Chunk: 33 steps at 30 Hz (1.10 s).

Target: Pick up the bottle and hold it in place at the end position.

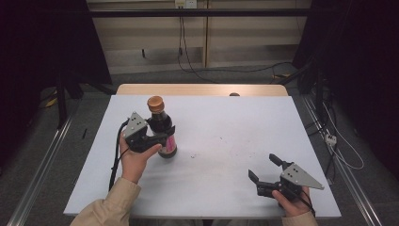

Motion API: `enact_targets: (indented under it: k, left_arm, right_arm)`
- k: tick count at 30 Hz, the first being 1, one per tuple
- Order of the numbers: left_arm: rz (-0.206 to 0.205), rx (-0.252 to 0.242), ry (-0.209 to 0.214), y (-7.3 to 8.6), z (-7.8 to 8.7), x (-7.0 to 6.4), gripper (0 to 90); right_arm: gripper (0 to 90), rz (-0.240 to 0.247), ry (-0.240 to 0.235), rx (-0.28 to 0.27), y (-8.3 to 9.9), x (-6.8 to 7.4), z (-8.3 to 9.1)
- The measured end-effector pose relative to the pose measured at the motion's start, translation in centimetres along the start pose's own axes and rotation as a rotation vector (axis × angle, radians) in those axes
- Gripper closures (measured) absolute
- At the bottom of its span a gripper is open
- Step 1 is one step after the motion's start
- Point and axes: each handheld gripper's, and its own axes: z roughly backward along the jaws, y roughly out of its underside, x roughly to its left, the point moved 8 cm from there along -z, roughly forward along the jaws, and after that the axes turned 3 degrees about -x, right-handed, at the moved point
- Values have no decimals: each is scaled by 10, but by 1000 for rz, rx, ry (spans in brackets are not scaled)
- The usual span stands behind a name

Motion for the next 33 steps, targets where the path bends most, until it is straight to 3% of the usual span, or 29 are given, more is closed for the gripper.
enact_targets:
  k: [3, 19, 33]
  left_arm:
    - [15, 5, 8, 0, -5, -3, 259]
    - [-5, 11, 38, -10, -34, -14, 258]
    - [-48, 8, 72, -20, -59, -26, 258]
  right_arm:
    - [57, 0, 0, 1, 0, 0, 0]
    - [56, -3, 4, 2, 1, -1, 0]
    - [56, -2, 7, -1, 1, -2, 1]
